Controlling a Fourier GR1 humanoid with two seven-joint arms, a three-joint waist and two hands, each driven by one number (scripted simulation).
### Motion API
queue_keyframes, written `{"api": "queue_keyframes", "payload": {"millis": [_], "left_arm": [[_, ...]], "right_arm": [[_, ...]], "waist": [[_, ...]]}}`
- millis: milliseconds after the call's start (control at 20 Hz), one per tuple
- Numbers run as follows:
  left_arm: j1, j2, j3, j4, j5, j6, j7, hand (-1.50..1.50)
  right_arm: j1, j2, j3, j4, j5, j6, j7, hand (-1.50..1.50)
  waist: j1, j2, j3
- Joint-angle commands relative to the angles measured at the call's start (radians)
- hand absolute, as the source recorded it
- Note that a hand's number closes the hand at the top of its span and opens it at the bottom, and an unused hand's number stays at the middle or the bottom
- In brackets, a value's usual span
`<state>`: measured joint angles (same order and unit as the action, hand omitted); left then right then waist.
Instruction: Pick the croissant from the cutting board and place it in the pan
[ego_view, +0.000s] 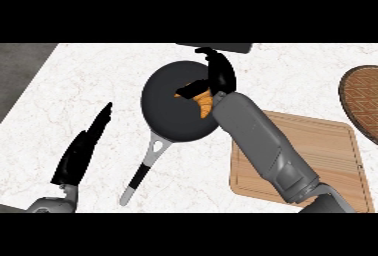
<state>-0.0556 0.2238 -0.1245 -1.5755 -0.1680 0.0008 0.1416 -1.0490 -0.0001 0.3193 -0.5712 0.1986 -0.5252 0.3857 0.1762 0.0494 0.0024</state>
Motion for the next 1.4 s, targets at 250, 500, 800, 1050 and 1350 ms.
{"api": "queue_keyframes", "payload": {"millis": [250, 500, 800, 1050, 1350], "left_arm": [[-0.029, 0.003, 0.037, 0.016, 0.016, 0.005, 0.028, 0.00], [0.043, -0.006, 0.024, -0.005, -0.017, 0.036, 0.030, 0.00], [0.128, 0.012, 0.075, -0.001, 0.004, 0.034, -0.046, 0.00], [0.201, 0.002, 0.081, -0.083, -0.002, 0.049, -0.020, 0.00], [0.114, 0.017, 0.146, 0.041, 0.009, 0.026, -0.058, 0.00]], "right_arm": [[-0.038, 0.000, -0.094, 0.010, -0.156, -0.319, -0.159, -1.50], [-0.023, 0.000, -0.208, 0.051, -0.217, -0.404, -0.284, -1.50], [0.165, -0.037, -0.265, -0.006, -0.303, -0.300, -0.559, -1.50], [0.248, -0.145, -0.255, -0.075, -0.281, -0.203, -0.565, -1.50], [0.491, -0.192, -0.211, -0.330, -0.261, -0.162, -0.529, -1.50]], "waist": [[-0.046, -0.014, -0.001], [-0.094, -0.024, 0.000], [-0.146, -0.039, -0.001], [-0.169, -0.051, -0.002], [-0.187, -0.053, -0.003]]}}
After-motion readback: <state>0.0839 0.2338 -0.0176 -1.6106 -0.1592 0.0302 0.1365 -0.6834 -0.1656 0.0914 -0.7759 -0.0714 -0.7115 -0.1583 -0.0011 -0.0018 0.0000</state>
